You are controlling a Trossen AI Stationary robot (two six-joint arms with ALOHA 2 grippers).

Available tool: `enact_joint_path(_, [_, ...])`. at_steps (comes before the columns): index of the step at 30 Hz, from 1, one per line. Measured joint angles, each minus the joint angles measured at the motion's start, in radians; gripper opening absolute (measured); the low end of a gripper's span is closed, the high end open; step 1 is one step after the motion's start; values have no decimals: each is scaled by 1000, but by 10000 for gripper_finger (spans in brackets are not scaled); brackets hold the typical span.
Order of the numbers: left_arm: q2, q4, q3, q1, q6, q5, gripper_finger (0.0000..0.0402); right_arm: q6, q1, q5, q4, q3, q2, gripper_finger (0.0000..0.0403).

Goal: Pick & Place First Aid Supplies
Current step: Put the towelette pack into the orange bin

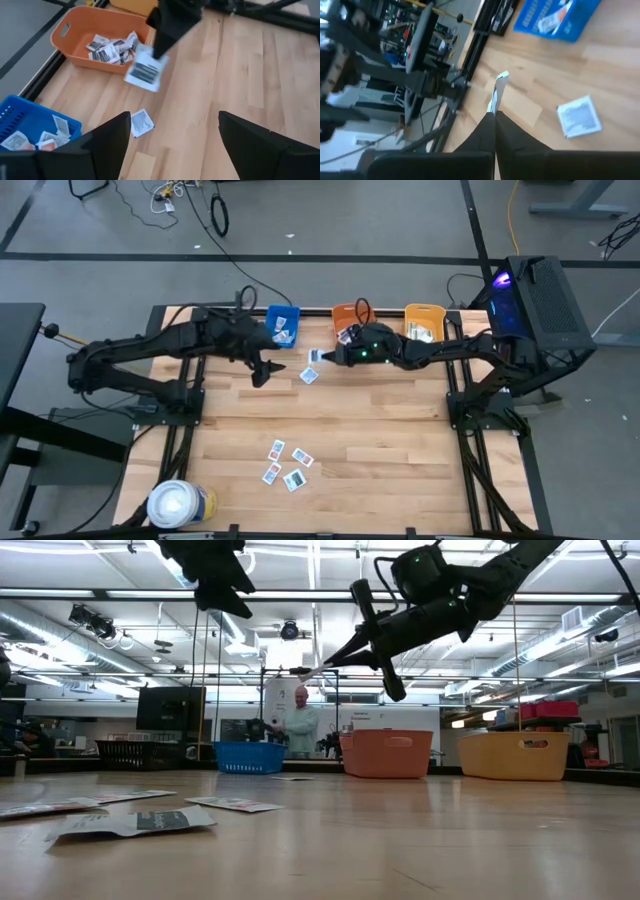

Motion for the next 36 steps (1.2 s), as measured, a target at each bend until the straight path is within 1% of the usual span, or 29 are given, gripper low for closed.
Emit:
enact_joint_path(3, [-29,64,-52,0,-35,0,302,-7,-32,0,3,4,-16,0])
enact_joint_path(6, [-37,72,-64,0,-54,-4,302,-33,-64,-9,-6,4,-44,0])
enact_joint_path(9, [-37,77,-64,0,-57,-4,302,-66,-97,-6,-64,4,-83,0])
enact_joint_path(13, [-37,108,-64,0,-57,-3,302,-129,-146,16,-186,4,-144,0])
enact_joint_path(18, [-37,163,-64,2,-57,-3,302,-247,-199,48,-292,4,-199,0])
enact_joint_path(20, [-37,187,-64,2,-58,-3,302,-307,-215,63,-306,4,-214,0])
enact_joint_path(23, [-37,205,-64,2,-59,-3,302,-386,-230,87,-322,4,-225,0])
enact_joint_path(28, [-37,235,-64,2,-129,-10,302,-508,-232,144,-347,4,-226,0])
enact_joint_path(30, [-37,234,-64,2,-136,-10,302,-561,-231,159,-368,4,-221,0])
enact_joint_path(36, [-37,234,-64,2,-170,-11,302,-677,-252,164,-448,4,-196,0])
